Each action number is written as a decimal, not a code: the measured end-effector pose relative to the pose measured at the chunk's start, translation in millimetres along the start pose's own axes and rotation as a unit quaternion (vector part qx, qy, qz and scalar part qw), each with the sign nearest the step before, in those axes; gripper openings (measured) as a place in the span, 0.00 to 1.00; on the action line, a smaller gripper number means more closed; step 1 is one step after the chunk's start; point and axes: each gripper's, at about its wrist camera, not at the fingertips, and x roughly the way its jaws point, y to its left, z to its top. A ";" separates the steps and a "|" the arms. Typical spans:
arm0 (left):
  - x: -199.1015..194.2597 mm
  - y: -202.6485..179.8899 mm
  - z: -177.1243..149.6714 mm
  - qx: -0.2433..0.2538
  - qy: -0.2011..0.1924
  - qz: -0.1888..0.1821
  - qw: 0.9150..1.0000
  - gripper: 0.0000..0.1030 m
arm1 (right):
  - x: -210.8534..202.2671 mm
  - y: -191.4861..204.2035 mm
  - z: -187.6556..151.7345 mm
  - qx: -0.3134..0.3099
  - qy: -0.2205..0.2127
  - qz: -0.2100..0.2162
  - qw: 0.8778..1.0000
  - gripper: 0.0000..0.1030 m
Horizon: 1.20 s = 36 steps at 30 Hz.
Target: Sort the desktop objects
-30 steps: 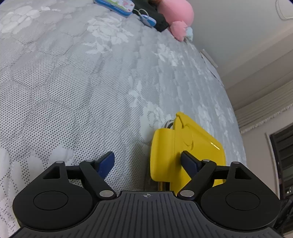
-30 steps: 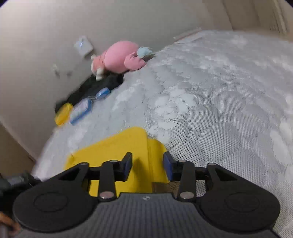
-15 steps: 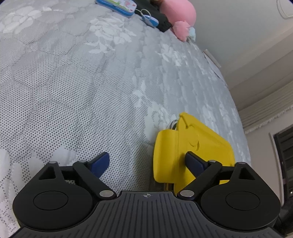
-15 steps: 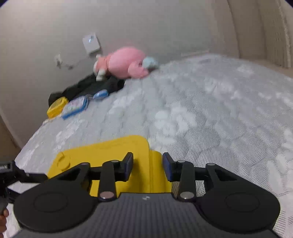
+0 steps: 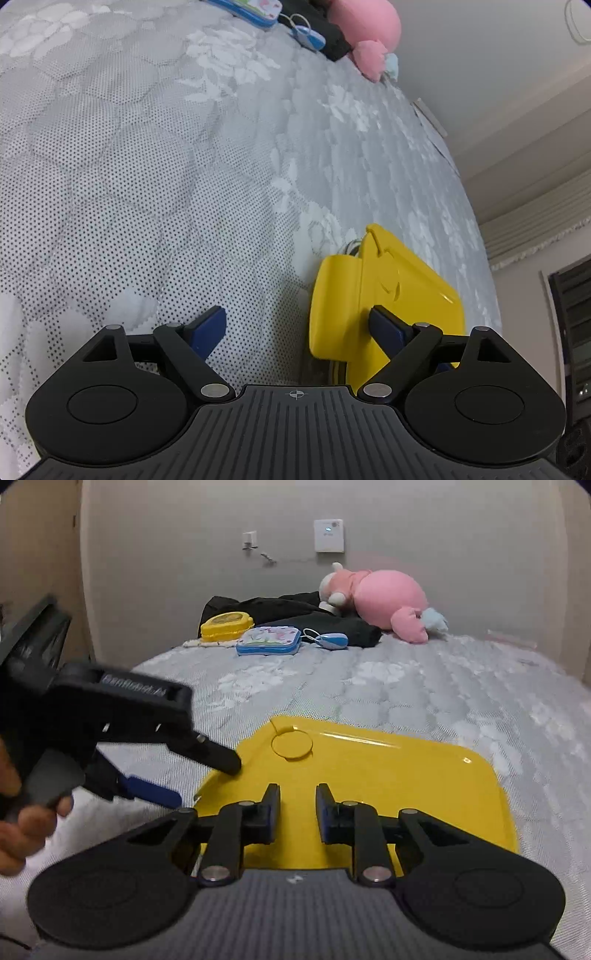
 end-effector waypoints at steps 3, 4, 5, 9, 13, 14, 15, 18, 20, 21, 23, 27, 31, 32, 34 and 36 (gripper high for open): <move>-0.2 -0.5 0.1 0.002 0.000 0.001 1.000 0.87 | -0.3 3.0 -2.7 -0.014 -0.004 -0.004 1.000 0.23; -0.6 -0.5 0.1 0.001 -0.001 0.001 1.000 0.86 | 0.1 3.3 -2.5 -0.014 -0.005 -0.005 1.000 0.23; -1.4 -0.4 0.3 0.000 -0.002 0.000 1.000 0.84 | 0.7 3.3 -1.7 -0.013 -0.006 -0.005 1.000 0.23; -23.9 2.0 5.3 -0.023 -0.064 -0.049 0.997 0.75 | -5.0 -8.8 3.7 0.027 -0.004 0.010 1.000 0.23; -39.8 -4.4 8.1 -0.044 -0.095 -0.196 0.975 0.75 | -27.5 -31.6 13.6 0.054 -0.033 -0.025 0.998 0.23; -36.4 -10.3 5.9 -0.044 -0.083 -0.230 0.969 0.72 | -32.6 -38.3 16.7 0.054 -0.034 -0.041 0.997 0.22; -31.9 -18.4 2.6 -0.033 -0.073 -0.239 0.968 0.66 | -37.0 -47.5 18.8 0.057 -0.031 -0.060 0.996 0.22; -17.2 -49.5 -13.1 0.052 -0.060 -0.192 0.978 0.48 | -41.4 -70.8 13.7 0.070 -0.019 -0.095 0.993 0.10; -6.2 -69.9 -25.6 0.114 -0.049 -0.159 0.979 0.36 | -40.4 -81.2 7.7 0.097 -0.019 -0.096 0.990 0.10; -0.7 -77.0 -31.4 0.134 -0.042 -0.153 0.978 0.35 | -38.7 -83.9 5.9 0.112 -0.020 -0.087 0.990 0.10; 9.5 -85.8 -39.8 0.164 -0.028 -0.128 0.978 0.35 | -31.3 -83.1 4.0 0.119 -0.017 -0.069 0.990 0.10; 16.7 -81.0 -38.5 0.166 -0.024 -0.097 0.981 0.17 | -14.7 -76.0 -4.2 0.091 -0.004 -0.063 0.994 0.11; 18.3 -69.2 -38.7 0.146 -0.018 -0.092 0.985 0.04 | -10.3 -75.1 -3.7 0.083 -0.004 -0.053 0.995 0.10; 19.6 -69.3 -38.0 0.147 -0.018 -0.091 0.985 0.04 | -9.6 -74.6 -4.0 0.082 -0.005 -0.052 0.995 0.10; 18.3 -71.8 -39.4 0.159 -0.022 -0.086 0.983 0.04 | -9.3 -72.5 -5.1 0.077 -0.007 -0.054 0.996 0.10; 18.4 -73.3 -39.3 0.163 -0.023 -0.084 0.983 0.04 | -9.8 -69.8 -6.3 0.069 -0.008 -0.058 0.996 0.11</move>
